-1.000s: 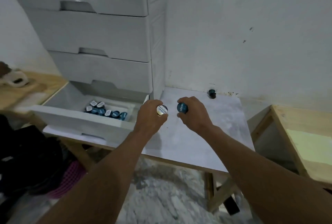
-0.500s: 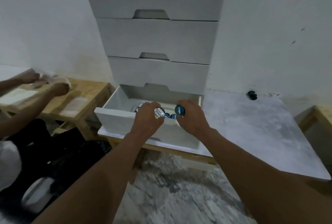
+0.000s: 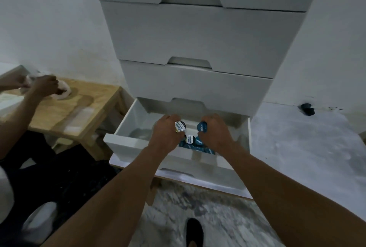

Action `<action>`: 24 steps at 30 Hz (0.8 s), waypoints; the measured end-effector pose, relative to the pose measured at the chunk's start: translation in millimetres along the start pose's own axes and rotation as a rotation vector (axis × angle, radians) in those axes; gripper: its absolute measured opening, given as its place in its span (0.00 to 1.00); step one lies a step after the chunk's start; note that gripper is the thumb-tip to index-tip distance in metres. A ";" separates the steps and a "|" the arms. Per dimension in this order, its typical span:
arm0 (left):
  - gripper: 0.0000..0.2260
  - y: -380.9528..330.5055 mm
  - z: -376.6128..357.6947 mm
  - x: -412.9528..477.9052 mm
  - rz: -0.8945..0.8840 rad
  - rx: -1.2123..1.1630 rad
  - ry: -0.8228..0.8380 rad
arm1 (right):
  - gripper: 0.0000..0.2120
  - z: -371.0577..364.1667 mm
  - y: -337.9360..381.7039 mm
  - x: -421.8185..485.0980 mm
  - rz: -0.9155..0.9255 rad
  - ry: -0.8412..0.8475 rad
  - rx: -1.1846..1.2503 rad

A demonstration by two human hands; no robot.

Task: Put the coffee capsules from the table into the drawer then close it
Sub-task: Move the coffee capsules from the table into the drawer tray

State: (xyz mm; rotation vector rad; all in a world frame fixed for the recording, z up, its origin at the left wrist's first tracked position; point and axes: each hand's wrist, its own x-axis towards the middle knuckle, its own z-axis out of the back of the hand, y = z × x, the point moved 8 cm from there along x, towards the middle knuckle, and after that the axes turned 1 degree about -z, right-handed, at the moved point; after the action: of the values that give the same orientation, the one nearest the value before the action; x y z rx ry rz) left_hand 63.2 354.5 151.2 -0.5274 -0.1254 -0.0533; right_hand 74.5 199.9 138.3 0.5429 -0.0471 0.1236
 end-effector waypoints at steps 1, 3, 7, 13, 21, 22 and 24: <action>0.17 4.4 -7.9 9.6 0.001 0.017 0.034 | 0.09 -9.0 -3.5 9.3 -0.005 0.029 -0.007; 0.18 13.0 -24.0 28.1 0.011 0.036 0.100 | 0.13 -26.5 -12.2 25.1 -0.026 0.082 -0.015; 0.20 23.1 -51.9 54.3 0.011 0.018 0.166 | 0.21 -52.3 -32.2 47.0 -0.088 0.155 -0.009; 0.19 26.9 -78.6 83.3 -0.062 0.020 0.246 | 0.21 -64.4 -41.2 66.6 -0.092 0.132 0.027; 0.15 31.2 -91.4 95.5 -0.176 0.015 0.314 | 0.17 -69.8 -43.4 69.4 -0.145 0.097 0.033; 0.14 32.0 -94.3 95.6 -0.188 0.009 0.328 | 0.18 -69.8 -45.3 69.9 -0.161 0.092 0.034; 0.13 34.4 -99.5 94.7 -0.200 0.007 0.349 | 0.19 -70.2 -47.0 70.2 -0.189 0.086 0.036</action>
State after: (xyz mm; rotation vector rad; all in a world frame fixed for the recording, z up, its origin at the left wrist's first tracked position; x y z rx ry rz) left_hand 170.4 332.2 61.5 -0.4904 0.1632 -0.3381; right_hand 151.1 203.7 59.5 0.5746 0.0906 -0.0368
